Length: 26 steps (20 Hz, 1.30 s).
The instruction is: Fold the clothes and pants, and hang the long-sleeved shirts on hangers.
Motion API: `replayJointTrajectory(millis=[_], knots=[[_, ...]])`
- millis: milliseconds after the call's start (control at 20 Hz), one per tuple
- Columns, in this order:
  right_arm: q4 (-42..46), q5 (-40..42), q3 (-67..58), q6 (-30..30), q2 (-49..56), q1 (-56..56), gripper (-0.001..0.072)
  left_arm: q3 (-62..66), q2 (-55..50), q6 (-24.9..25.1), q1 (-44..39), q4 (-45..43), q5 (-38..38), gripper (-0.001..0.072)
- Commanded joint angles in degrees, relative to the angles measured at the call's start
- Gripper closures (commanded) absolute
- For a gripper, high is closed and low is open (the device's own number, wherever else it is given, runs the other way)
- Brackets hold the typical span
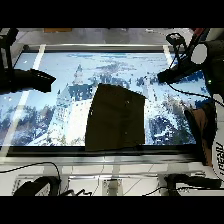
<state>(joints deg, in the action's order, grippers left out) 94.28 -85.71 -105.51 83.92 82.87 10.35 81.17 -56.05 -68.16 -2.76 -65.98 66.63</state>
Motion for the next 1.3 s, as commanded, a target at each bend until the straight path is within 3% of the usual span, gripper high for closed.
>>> replayJointTrajectory(millis=[0,1000,1250], knots=[[0.0,0.0,-0.02,0.0,0.04,0.0,0.0675,0.04,0.04,0.02,0.0,-0.02,0.0,0.0678],[-0.96,-0.39,-0.02,-0.02,0.04,0.0,0.0675,0.04,0.04,0.02,0.0,0.0,0.0,0.0678],[-4.44,-1.64,4.04,-4.76,0.5,-4.04,0.0677,0.04,-0.04,0.02,0.0,0.0,-0.02,0.0677]])
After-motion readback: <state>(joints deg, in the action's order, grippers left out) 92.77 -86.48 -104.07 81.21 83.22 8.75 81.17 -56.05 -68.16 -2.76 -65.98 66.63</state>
